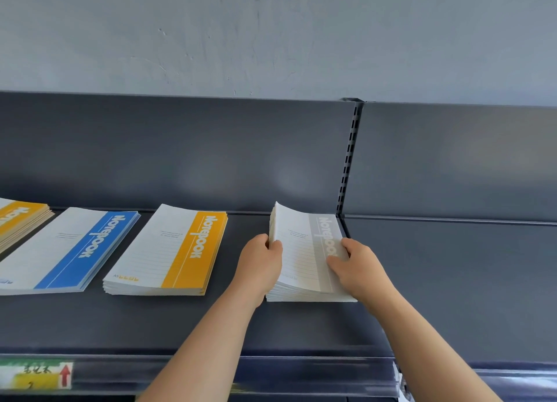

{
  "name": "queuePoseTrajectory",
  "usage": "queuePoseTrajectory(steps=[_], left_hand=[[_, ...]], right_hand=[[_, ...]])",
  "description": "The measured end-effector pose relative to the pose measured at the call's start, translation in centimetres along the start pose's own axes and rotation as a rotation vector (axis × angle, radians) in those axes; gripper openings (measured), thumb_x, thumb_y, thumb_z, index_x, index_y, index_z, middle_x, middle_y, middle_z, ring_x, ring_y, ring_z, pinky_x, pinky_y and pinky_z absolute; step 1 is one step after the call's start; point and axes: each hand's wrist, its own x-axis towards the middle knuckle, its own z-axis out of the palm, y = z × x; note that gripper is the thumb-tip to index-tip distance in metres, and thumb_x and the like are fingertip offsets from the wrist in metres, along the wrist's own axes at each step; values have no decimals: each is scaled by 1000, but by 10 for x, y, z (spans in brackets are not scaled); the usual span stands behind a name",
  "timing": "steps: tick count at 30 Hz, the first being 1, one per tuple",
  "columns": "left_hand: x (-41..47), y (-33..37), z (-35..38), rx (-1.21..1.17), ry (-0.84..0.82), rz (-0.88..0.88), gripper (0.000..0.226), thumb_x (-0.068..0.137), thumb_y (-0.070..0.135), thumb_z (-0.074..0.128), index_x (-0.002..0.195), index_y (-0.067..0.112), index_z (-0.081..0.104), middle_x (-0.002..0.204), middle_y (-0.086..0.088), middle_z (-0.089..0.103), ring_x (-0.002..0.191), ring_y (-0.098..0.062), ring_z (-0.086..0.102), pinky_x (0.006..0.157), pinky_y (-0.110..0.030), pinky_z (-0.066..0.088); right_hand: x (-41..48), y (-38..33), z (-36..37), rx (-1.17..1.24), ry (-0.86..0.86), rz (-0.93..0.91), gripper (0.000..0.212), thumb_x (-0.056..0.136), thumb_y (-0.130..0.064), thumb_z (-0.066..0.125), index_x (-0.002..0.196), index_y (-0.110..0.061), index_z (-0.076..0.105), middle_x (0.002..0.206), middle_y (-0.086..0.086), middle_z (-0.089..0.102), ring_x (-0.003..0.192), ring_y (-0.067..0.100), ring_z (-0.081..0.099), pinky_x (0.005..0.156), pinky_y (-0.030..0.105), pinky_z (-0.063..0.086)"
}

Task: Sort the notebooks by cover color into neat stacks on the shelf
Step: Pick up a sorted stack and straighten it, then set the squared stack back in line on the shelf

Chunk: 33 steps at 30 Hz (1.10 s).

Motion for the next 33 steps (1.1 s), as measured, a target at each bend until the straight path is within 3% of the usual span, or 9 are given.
queuePoseTrajectory(steps=[4,8,10,12,14,16,21,27,33], left_hand=[[-3,0,-4,-24,-25,7,24,99,28,42,101,9,56,95,0,60,78,-11,55,57,-18,39],[-7,-2,-15,38,-26,58,26,98,32,45,94,8,55,89,-1,59,74,-11,54,58,-17,39],[-9,-3,-24,106,-9,96,24,98,33,45,88,12,52,84,1,56,70,-9,52,57,-15,35],[-13,-3,-33,162,-7,130,19,99,31,45,100,15,55,97,2,59,84,-9,57,66,-16,40],[-18,-4,-47,233,15,176,36,99,30,46,130,13,51,128,-1,56,115,-16,55,87,-24,45],[-24,-4,-65,317,41,240,45,98,32,46,140,14,43,141,-2,49,126,-20,49,97,-30,44],[-38,-1,-120,565,124,376,33,96,34,42,114,10,56,115,-8,60,100,-27,56,78,-36,45],[-56,-6,-170,672,154,448,36,98,37,39,123,15,55,122,-4,59,108,-24,56,91,-39,47],[-73,-25,-194,685,123,434,41,99,42,38,129,18,51,131,-2,55,116,-21,54,94,-35,47]], right_hand=[[1,-3,-2,-63,-2,11,18,86,-21,52,80,-5,47,70,4,48,58,16,40,51,24,31],[0,-13,-7,-150,20,23,32,88,-23,51,64,-19,29,63,-5,34,53,11,31,47,22,23],[-3,-21,-9,-205,41,3,26,89,-25,49,67,-20,35,67,-5,39,56,10,36,49,22,26],[-9,-31,-9,-271,31,-29,16,91,-26,48,99,-14,56,94,4,58,77,17,54,62,24,39],[-20,-45,-7,-353,32,-64,46,94,-28,47,136,-12,41,133,4,51,117,23,50,88,29,41],[-32,-61,-2,-386,64,-119,52,95,-29,47,142,-12,34,143,3,44,128,23,42,98,31,37],[-59,-100,14,-421,94,-188,51,95,-29,46,141,-12,37,141,3,46,125,22,46,98,31,38],[-93,-138,36,-378,127,-257,51,95,-29,46,142,-13,36,145,1,41,132,21,39,102,29,34],[-114,-159,58,-363,118,-268,39,93,-29,48,130,-18,48,100,3,65,83,20,55,67,23,36]])
